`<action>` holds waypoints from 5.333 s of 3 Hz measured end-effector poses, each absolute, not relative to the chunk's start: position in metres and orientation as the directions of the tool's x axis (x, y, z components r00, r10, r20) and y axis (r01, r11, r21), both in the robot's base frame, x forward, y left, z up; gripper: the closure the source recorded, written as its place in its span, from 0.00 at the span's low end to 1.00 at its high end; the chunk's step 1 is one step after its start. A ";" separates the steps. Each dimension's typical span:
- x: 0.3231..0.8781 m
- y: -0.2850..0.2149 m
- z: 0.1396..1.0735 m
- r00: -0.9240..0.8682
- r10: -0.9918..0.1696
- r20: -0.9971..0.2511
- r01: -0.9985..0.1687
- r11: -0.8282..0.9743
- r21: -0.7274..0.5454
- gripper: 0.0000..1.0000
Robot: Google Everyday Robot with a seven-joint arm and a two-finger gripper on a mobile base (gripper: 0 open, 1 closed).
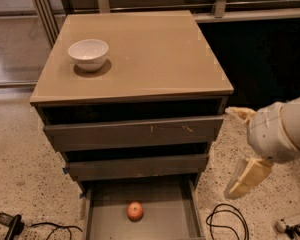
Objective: Pick apple from bottom drawer and place on counter
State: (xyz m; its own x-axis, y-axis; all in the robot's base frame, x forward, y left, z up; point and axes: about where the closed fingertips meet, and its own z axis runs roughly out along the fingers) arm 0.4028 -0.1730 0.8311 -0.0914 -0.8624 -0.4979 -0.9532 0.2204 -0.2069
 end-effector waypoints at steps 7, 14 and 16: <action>0.401 -0.087 0.546 0.007 -0.804 -0.594 -0.975 0.126 -0.181 0.00; 0.466 -0.043 0.341 -0.090 -0.791 -0.605 -0.987 0.153 -0.054 0.00; 0.497 -0.037 0.263 -0.101 -0.676 -0.730 -0.967 0.238 -0.087 0.00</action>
Offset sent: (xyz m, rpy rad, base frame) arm -0.0100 0.0225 -0.0474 -0.0072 -0.0067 0.0087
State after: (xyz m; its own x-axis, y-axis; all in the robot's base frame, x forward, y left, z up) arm 0.4971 -0.0373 0.2631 -0.1013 -0.6764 -0.7295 -0.9673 0.2383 -0.0866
